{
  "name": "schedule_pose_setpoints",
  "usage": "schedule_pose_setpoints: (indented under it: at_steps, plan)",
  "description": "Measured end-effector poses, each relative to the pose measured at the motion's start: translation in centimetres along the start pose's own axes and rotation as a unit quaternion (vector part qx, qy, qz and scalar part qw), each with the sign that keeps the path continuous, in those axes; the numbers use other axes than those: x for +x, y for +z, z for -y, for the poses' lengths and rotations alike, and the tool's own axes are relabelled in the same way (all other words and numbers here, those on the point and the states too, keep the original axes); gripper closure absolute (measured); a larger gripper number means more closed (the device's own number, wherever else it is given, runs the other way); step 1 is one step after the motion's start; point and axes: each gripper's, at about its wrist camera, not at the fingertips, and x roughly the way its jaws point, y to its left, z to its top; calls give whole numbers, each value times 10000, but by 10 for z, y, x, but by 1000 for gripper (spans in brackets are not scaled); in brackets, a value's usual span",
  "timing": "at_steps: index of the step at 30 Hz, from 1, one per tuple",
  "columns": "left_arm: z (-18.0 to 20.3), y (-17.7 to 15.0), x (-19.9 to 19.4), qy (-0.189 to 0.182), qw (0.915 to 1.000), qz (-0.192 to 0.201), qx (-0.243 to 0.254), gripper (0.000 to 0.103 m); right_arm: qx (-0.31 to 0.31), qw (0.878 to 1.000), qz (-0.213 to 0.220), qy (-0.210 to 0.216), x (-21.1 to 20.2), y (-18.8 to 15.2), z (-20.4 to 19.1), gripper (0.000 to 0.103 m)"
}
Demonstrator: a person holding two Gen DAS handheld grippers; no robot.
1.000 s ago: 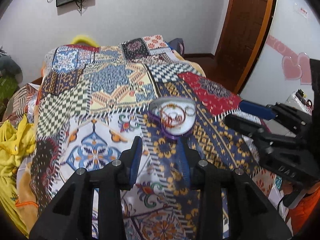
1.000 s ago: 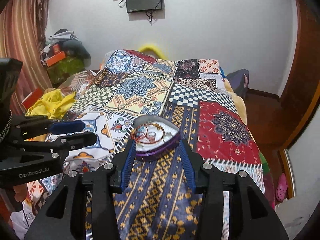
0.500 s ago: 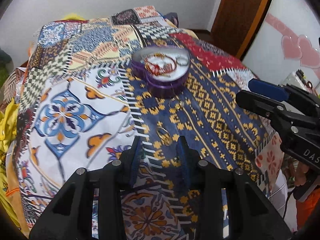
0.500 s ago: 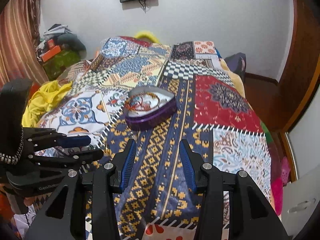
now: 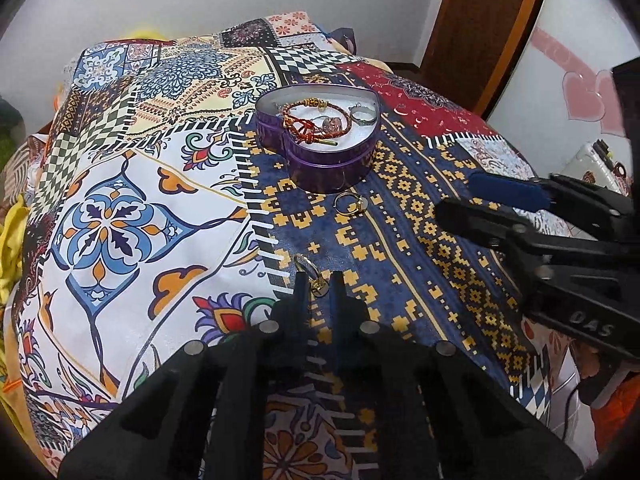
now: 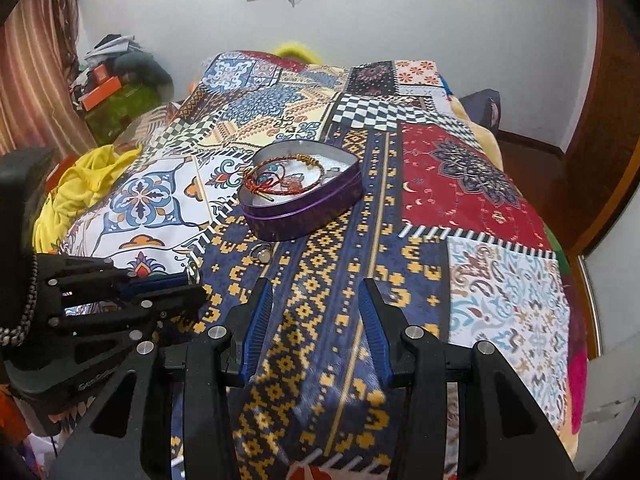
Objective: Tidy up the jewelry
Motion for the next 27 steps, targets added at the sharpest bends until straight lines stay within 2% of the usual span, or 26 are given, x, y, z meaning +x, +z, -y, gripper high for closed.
schedule_pose_setpoints:
  at_steps: [11, 18, 20, 24, 27]
  plan:
    - [-23, 4, -22, -6, 9989, 389, -262, 95, -413, 9987, -229, 166, 32, 10, -18, 62]
    - [-32, 7, -27, -50, 9979, 498, -412, 95, -745, 9964, -351, 184, 44, 18, -30, 63]
    - [-32, 7, -27, -56, 9978, 505, -427, 95, -827, 9957, -387, 174, 47, 19, -32, 68]
    - [-32, 7, -25, -59, 9978, 490, -438, 95, -883, 9949, -436, 225, 50, 19, -33, 91]
    - [-32, 7, -26, -53, 9978, 497, -438, 95, -854, 9950, -439, 287, 49, 20, -32, 94]
